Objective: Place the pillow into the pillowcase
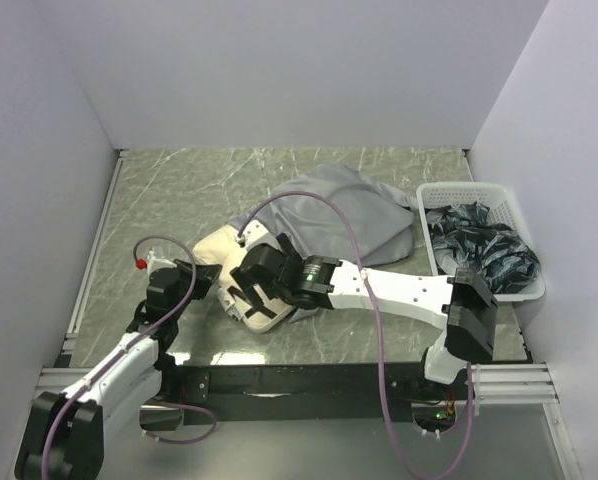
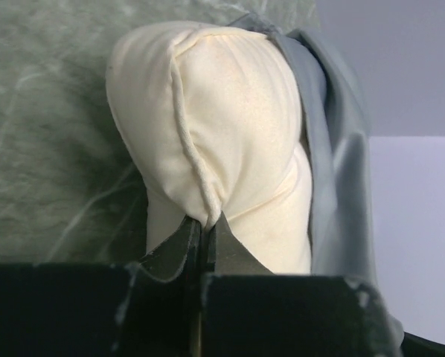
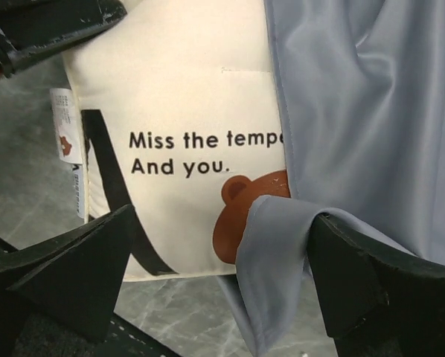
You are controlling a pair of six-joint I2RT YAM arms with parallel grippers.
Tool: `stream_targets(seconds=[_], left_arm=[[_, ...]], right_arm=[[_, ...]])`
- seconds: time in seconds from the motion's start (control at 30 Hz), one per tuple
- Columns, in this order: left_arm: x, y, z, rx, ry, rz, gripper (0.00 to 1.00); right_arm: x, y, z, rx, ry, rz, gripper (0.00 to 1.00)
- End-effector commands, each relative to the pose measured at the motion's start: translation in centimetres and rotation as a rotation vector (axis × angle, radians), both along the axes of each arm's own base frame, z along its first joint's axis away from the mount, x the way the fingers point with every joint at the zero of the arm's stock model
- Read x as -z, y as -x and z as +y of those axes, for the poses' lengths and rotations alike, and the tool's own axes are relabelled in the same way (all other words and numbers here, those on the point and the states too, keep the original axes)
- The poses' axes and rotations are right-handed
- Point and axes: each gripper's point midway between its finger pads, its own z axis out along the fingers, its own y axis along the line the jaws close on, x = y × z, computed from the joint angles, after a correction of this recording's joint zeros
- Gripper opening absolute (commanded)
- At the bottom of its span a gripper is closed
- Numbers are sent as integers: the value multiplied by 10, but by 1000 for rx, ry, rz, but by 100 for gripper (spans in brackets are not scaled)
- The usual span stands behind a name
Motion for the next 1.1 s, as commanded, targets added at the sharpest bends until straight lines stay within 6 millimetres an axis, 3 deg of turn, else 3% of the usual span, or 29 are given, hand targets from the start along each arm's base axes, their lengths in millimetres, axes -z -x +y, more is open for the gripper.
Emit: stream_targets(seconds=[0.0,0.07,0.23,0.33,0.37,0.47,0.57,0.63,0.87,1.07], left_arm=[[-67,-7,-20,109,23,-165,1],[-72,-8,-19,110,14,-162,1],[-77,-9,-20,112,3,-113,1],[-80,-10,-20,107,11,-109,1],[-84,-10,-20,105,12,-113,1],[-94,-10,-22,115,17,-123,1],[-108,-8,-25,130,34,-147,1],[-116,-6,-26,133,33,-154,1],[-137,0,-34,174,44,-167,1],[-158,7,-38,197,36,-191,1]], right_arm=[[-45,-6,3,42,38,-171,100],[-61,-1,4,67,57,-222,100],[-108,18,-15,161,74,-295,100],[-120,26,-22,188,58,-295,100],[-117,27,-29,198,85,-290,100],[-102,34,-21,143,87,-258,100],[-89,40,16,32,-22,-218,100],[-77,40,30,-15,-17,-209,100],[-55,12,73,-44,-68,-216,100],[-19,-4,68,9,16,-221,100]])
